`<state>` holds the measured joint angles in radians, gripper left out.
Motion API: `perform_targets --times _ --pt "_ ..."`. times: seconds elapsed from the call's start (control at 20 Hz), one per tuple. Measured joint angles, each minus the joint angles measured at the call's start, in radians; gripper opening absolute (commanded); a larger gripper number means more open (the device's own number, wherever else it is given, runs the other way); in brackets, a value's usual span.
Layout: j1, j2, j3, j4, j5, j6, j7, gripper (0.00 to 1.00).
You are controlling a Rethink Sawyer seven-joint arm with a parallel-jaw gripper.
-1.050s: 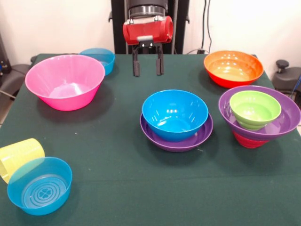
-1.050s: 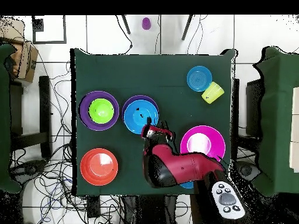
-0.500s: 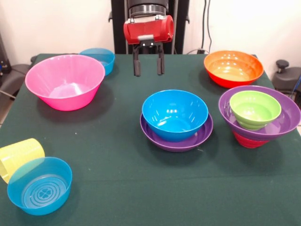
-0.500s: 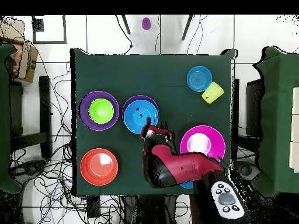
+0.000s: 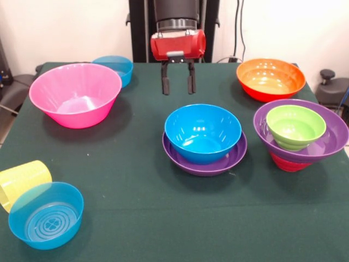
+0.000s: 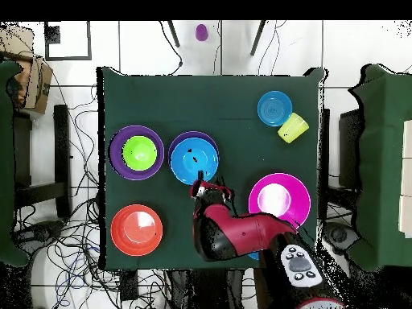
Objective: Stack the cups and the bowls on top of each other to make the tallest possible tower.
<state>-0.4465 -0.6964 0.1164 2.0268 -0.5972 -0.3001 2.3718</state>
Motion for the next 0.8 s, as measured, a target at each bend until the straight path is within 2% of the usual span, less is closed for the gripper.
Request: perform_targets --times 0.5,0.8 --pt "0.014 0.103 -0.026 -0.023 -0.001 -0.009 0.0 1.0" --pt "0.01 0.143 -0.04 -0.032 -0.032 -0.015 0.0 1.0"
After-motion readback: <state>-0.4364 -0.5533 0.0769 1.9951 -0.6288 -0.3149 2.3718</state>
